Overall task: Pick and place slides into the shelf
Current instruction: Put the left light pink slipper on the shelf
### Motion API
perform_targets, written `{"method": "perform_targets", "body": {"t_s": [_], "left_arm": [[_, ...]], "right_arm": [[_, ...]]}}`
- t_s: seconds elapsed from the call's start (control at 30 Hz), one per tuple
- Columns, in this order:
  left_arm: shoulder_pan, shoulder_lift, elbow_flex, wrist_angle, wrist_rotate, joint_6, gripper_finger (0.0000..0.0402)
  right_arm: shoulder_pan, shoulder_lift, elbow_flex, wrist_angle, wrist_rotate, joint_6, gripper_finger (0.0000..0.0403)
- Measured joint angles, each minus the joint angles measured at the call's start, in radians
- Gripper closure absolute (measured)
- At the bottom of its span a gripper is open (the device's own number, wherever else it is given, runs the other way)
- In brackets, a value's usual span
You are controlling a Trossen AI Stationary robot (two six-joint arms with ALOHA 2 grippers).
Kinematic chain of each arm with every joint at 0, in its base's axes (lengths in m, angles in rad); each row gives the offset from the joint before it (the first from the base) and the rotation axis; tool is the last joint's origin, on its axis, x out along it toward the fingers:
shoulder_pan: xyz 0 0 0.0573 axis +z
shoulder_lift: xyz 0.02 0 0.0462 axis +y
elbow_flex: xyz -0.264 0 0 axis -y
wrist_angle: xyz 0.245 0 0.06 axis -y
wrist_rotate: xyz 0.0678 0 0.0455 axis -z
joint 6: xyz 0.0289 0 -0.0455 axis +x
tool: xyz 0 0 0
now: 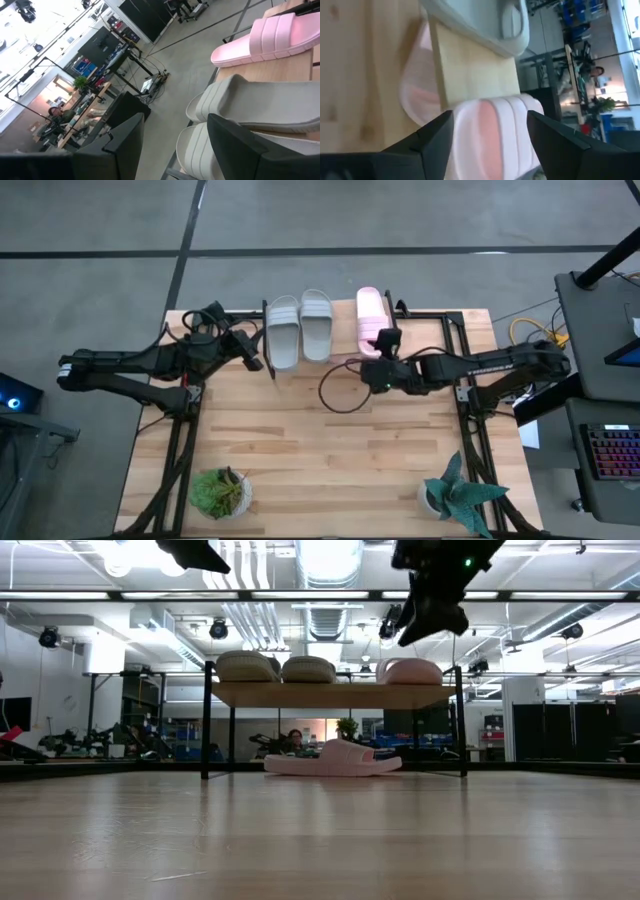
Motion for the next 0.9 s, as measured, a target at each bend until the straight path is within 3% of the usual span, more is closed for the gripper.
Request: {"method": "perform_targets", "body": {"t_s": [0.9], "left_arm": [[0.0,-0.002,-0.009,-0.01,-0.031,0.001,0.0198]], "right_arm": [[-0.242,0.063,-0.004,-0.047,-0.05,-0.114,0.0178]]}}
